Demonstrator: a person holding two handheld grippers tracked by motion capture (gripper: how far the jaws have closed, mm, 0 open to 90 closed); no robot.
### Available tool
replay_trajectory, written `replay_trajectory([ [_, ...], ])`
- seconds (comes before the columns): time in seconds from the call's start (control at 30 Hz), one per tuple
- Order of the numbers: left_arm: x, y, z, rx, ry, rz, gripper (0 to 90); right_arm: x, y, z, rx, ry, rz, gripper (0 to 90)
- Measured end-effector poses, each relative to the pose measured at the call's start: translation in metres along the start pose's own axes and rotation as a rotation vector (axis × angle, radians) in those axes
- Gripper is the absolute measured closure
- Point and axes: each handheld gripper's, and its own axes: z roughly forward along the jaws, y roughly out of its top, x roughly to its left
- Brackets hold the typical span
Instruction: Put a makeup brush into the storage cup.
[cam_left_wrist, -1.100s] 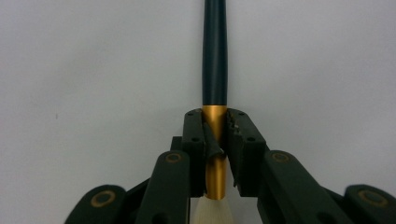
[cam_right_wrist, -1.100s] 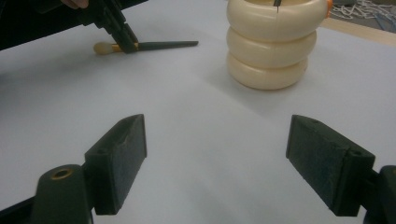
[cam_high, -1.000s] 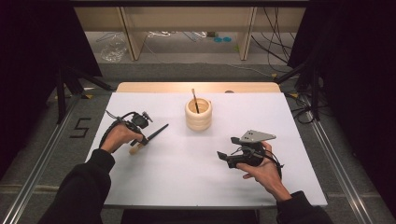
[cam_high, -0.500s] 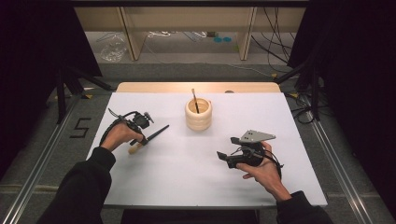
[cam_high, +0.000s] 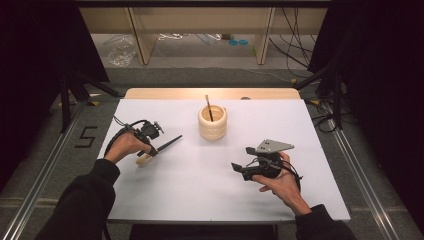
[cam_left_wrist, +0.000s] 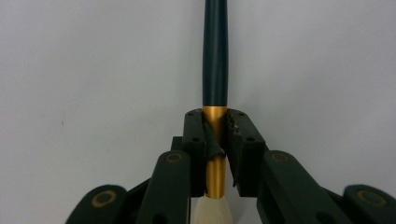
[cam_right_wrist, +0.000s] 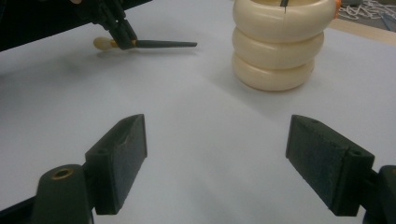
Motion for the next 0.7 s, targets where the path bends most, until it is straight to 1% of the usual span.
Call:
replay_trajectory([
  [0.1, -0.002, 0.000, -0.003, -0.003, 0.003, 0.004, 78.4, 0.000, 0.000, 0.000, -0.002, 0.005, 0.000, 21.4],
  [0.13, -0.004, 0.001, -0.008, -0.011, 0.004, 0.018, 78.4, 0.000, 0.000, 0.000, -0.002, 0.004, -0.003, 21.4],
  [0.17, -0.004, 0.001, -0.008, -0.011, 0.004, 0.018, 78.4, 0.000, 0.001, 0.000, -0.002, 0.004, -0.004, 21.4],
  [0.27, -0.012, 0.002, -0.019, -0.014, 0.010, 0.054, 78.4, 0.001, 0.001, 0.000, -0.008, 0.007, -0.004, 21.4],
  [0.3, -0.012, 0.002, -0.019, -0.014, 0.010, 0.054, 78.4, 0.001, 0.001, 0.000, -0.008, 0.007, -0.004, 21.4],
  [0.33, -0.016, 0.002, -0.023, -0.017, 0.013, 0.068, 78.4, 0.001, 0.002, 0.001, -0.017, 0.013, -0.006, 21.3],
  [0.37, -0.016, 0.002, -0.023, -0.017, 0.013, 0.068, 78.4, 0.001, 0.003, 0.001, -0.015, 0.011, -0.010, 21.2],
  [0.4, -0.021, 0.002, -0.025, -0.025, 0.006, 0.087, 78.4, 0.002, 0.003, 0.000, -0.010, 0.011, -0.018, 21.2],
  [0.43, -0.021, 0.002, -0.025, -0.025, 0.006, 0.087, 78.4, 0.002, 0.003, 0.000, -0.010, 0.011, -0.018, 21.2],
  [0.47, -0.026, 0.001, -0.026, -0.037, -0.001, 0.100, 78.4, 0.003, 0.004, 0.000, -0.009, 0.014, -0.022, 21.1],
  [0.53, -0.033, 0.001, -0.027, -0.037, -0.005, 0.123, 78.4, 0.005, 0.006, 0.000, -0.004, 0.010, -0.055, 20.9],
  [0.57, -0.033, 0.001, -0.027, -0.037, -0.005, 0.123, 78.4, 0.005, 0.006, 0.000, -0.004, 0.010, -0.055, 20.9],
  [0.6, -0.038, 0.002, -0.028, -0.044, -0.010, 0.135, 78.4, 0.005, 0.007, 0.000, 0.002, 0.013, -0.061, 20.9],
  [0.63, -0.041, 0.002, -0.029, -0.051, -0.018, 0.139, 78.4, 0.007, 0.008, 0.000, 0.008, 0.014, -0.072, 20.8],
  [0.67, -0.048, 0.002, -0.027, -0.076, -0.032, 0.119, 78.4, 0.009, 0.009, 0.001, 0.010, 0.022, -0.085, 20.8],
  [0.7, -0.048, 0.002, -0.027, -0.076, -0.032, 0.119, 78.4, 0.009, 0.009, 0.001, 0.010, 0.022, -0.085, 20.8],
])
